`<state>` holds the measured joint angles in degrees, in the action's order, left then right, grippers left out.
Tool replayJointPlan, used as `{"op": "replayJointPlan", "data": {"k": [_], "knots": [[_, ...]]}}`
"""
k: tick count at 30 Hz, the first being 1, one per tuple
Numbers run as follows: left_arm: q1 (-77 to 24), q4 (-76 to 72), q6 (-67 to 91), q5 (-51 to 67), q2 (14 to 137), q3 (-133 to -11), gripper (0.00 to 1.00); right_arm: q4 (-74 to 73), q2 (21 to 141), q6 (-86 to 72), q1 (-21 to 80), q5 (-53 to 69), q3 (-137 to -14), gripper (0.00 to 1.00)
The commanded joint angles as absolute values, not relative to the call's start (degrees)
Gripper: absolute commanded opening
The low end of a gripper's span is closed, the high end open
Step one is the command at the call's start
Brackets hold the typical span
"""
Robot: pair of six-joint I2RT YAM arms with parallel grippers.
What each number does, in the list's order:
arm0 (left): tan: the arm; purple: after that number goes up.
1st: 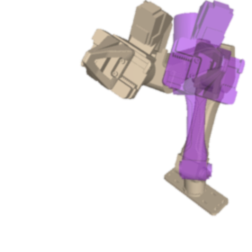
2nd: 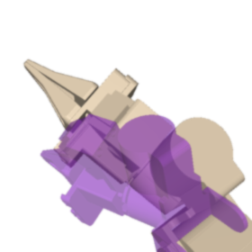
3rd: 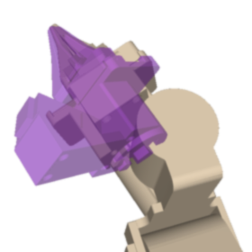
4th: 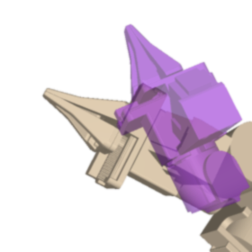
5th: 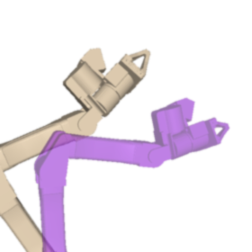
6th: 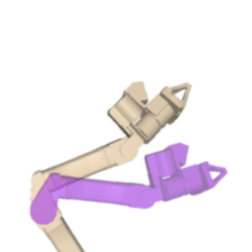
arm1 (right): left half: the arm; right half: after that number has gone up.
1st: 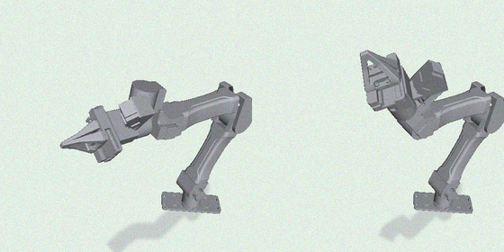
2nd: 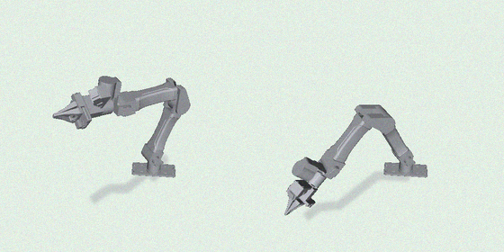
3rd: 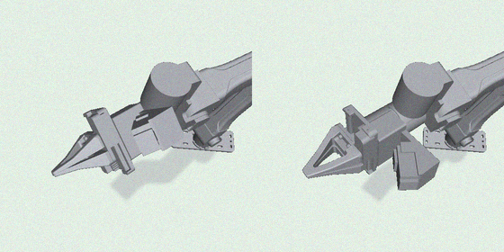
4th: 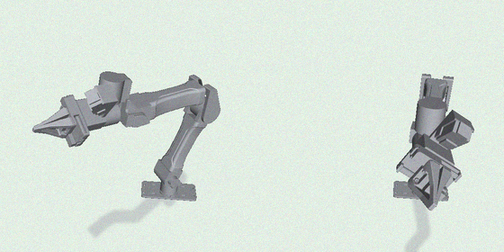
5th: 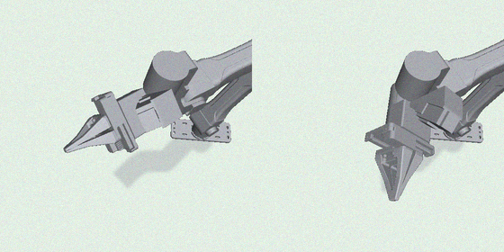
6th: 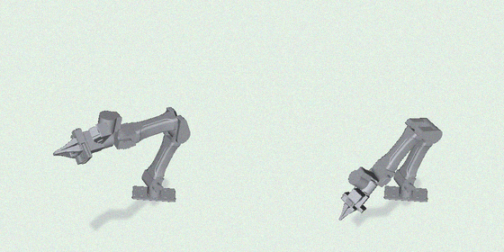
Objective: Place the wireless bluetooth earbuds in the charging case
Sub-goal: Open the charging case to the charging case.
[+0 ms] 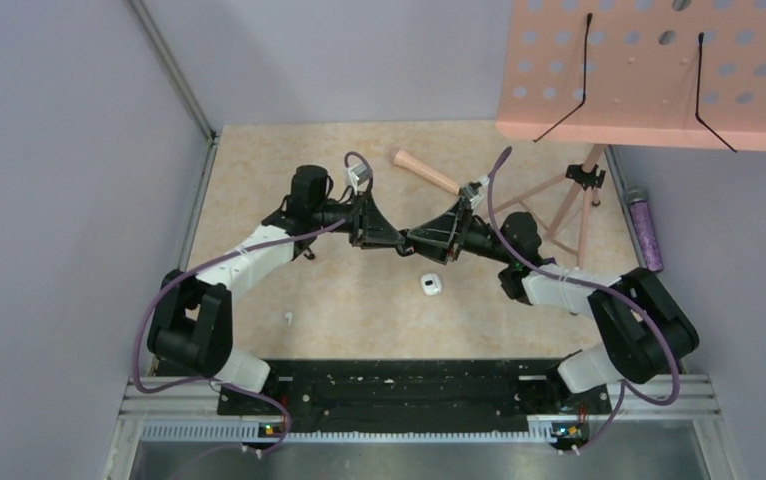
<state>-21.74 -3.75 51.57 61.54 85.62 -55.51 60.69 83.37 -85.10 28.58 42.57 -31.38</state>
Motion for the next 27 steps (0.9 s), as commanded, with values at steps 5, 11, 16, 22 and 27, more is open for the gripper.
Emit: {"op": "replayJointPlan", "data": {"k": [5, 11, 16, 22, 27], "knots": [[-21.7, 4.5, 44.5, 58.3, 85.3, -56.7, 0.0, 50.3, 72.9, -75.1, 28.4, 40.8, -35.0, 0.68], [-21.7, 4.4, 44.6, 58.0, 85.4, -56.3, 0.0, 45.1, 70.6, -71.9, 28.4, 40.2, -36.0, 0.68], [-21.7, 4.5, 44.5, 58.1, 85.3, -56.3, 0.0, 45.3, 70.4, -71.9, 28.3, 40.0, -35.6, 0.68], [-21.6, 4.4, 44.4, 58.2, 84.9, -56.2, 0.0, 41.7, 69.9, -69.9, 28.3, 39.4, -35.9, 0.68], [-21.7, 4.8, 43.5, 58.5, 83.7, -56.3, 0.0, 29.5, 67.0, -62.9, 28.4, 35.2, -37.9, 0.75]]}}
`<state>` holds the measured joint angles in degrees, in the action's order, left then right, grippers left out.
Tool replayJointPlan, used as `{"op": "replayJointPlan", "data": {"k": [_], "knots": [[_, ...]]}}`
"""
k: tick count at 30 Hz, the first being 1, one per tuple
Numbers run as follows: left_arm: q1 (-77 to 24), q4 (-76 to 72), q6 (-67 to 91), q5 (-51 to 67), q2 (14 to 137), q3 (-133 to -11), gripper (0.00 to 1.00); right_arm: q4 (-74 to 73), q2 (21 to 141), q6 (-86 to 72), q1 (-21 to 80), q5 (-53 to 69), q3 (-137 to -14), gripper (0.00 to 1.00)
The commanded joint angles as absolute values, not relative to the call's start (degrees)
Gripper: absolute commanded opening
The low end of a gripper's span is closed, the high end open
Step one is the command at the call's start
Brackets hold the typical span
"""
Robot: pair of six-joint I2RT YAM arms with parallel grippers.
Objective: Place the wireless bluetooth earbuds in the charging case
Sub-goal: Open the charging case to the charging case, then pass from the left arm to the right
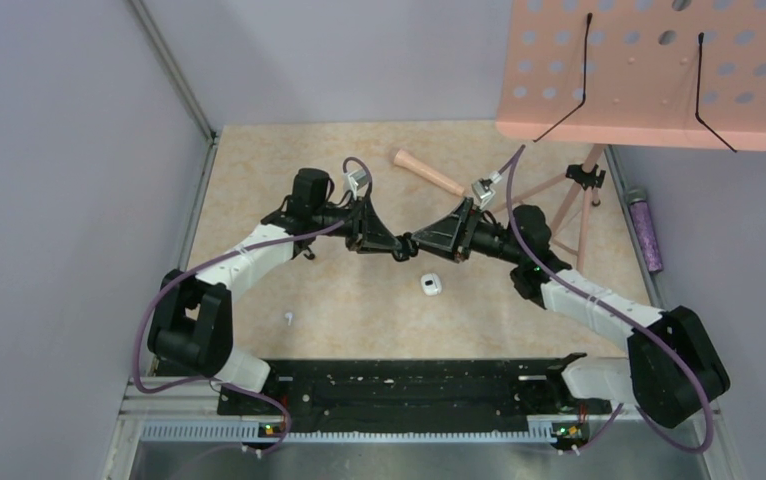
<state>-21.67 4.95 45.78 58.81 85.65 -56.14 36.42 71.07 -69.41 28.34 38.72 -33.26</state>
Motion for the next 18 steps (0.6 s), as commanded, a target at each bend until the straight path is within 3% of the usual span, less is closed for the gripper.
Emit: {"op": "replayJointPlan", "data": {"k": [1, 18], "knots": [[-21.6, 5.2, 43.2, 58.6, 83.6, -56.4, 0.0, 27.2, 66.5, -61.7, 28.3, 34.4, -38.3, 0.76], [-21.7, 4.0, 41.8, 60.5, 80.7, -58.1, 0.0, 18.0, 64.4, -56.1, 28.3, 31.6, -39.7, 0.79]]}}
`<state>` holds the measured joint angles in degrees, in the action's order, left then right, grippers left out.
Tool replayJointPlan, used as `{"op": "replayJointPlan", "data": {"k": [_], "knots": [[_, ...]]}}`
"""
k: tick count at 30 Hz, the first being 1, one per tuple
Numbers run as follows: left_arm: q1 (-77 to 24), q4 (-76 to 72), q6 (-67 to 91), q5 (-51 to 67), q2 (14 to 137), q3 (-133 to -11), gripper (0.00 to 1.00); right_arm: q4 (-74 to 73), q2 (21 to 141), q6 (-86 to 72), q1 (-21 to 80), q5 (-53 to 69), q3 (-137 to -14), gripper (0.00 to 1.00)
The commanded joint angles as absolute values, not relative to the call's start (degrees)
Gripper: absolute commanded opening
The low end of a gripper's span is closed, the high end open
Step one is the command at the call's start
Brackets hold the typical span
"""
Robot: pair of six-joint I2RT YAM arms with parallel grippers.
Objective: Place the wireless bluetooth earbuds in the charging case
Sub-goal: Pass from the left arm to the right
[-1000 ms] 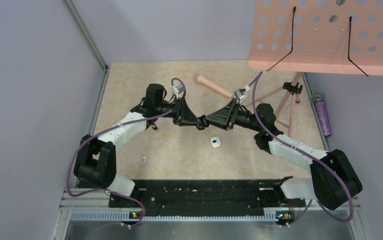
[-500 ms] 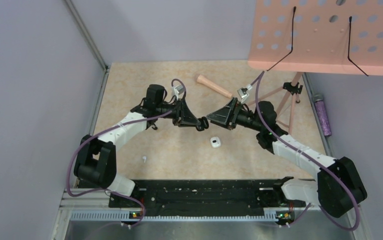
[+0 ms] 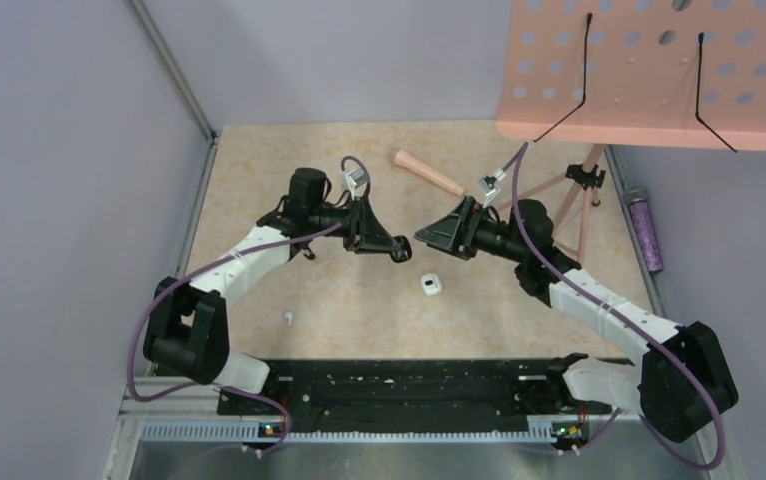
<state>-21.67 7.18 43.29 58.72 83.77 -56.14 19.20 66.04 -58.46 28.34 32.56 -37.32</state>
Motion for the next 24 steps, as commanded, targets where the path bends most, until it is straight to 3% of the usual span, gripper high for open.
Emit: {"op": "replayJointPlan", "data": {"k": [1, 13, 19, 24], "knots": [[-21.7, 4.2, 41.8, 60.5, 80.7, -58.3, 0.0, 17.6, 64.4, -55.9, 28.2, 31.6, -39.7, 0.79], [-21.8, -2.1, 46.4, 62.5, 80.9, -57.6, 0.0, 35.1, 71.4, -64.6, 28.4, 41.9, -38.0, 0.79], [-21.8, -3.5, 47.4, 62.8, 80.9, -57.5, 0.0, 37.9, 73.9, -65.1, 29.0, 43.5, -37.9, 0.6], [-21.8, -4.6, 48.2, 63.3, 81.1, -57.4, 0.0, 39.8, 75.0, -65.3, 29.1, 44.7, -37.8, 0.58]]}}
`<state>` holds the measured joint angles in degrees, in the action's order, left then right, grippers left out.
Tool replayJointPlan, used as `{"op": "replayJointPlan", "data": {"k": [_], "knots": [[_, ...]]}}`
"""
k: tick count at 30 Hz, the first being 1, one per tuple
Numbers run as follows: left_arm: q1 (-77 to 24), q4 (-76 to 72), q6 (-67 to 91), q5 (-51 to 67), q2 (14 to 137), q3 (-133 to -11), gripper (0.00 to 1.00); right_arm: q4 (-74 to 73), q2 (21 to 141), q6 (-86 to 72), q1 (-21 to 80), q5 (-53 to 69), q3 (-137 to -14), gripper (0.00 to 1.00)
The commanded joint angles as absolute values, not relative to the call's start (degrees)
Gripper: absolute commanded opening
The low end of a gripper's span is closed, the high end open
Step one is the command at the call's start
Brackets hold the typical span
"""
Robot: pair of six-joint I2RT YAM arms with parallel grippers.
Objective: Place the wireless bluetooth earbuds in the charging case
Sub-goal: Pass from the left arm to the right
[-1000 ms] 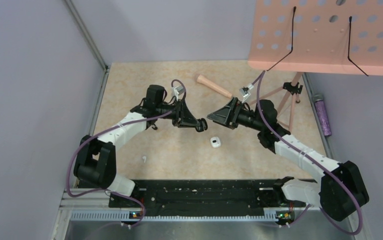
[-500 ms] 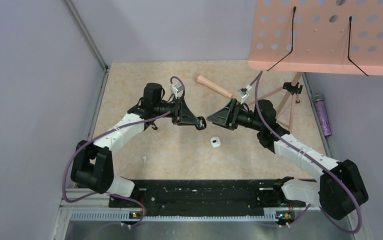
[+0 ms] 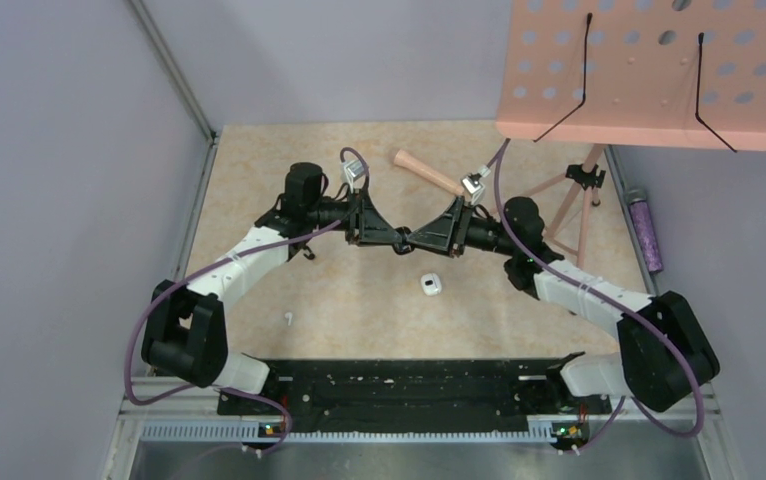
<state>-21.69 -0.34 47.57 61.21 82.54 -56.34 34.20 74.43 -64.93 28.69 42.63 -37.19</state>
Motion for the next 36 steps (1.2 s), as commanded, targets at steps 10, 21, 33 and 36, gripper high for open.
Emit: {"op": "replayJointPlan", "data": {"k": [10, 21, 33, 36], "knots": [[-22.3, -7.1, 50.2, 63.9, 81.7, -57.1, 0.0, 41.8, 76.6, -66.0, 29.6, 44.6, -38.2, 0.42], [-22.5, -7.2, 50.0, 63.6, 81.5, -56.7, 0.0, 42.5, 75.8, -67.4, 29.7, 42.4, -36.8, 0.0], [-22.2, 11.1, 37.4, 55.9, 80.7, -62.4, 0.99, 26.6, 73.6, -64.4, 28.9, 36.9, -37.3, 0.0], [-22.2, 16.8, 32.8, 48.6, 79.1, -64.1, 0.99, 19.8, 73.5, -64.6, 27.9, 36.1, -38.4, 0.0]]}}
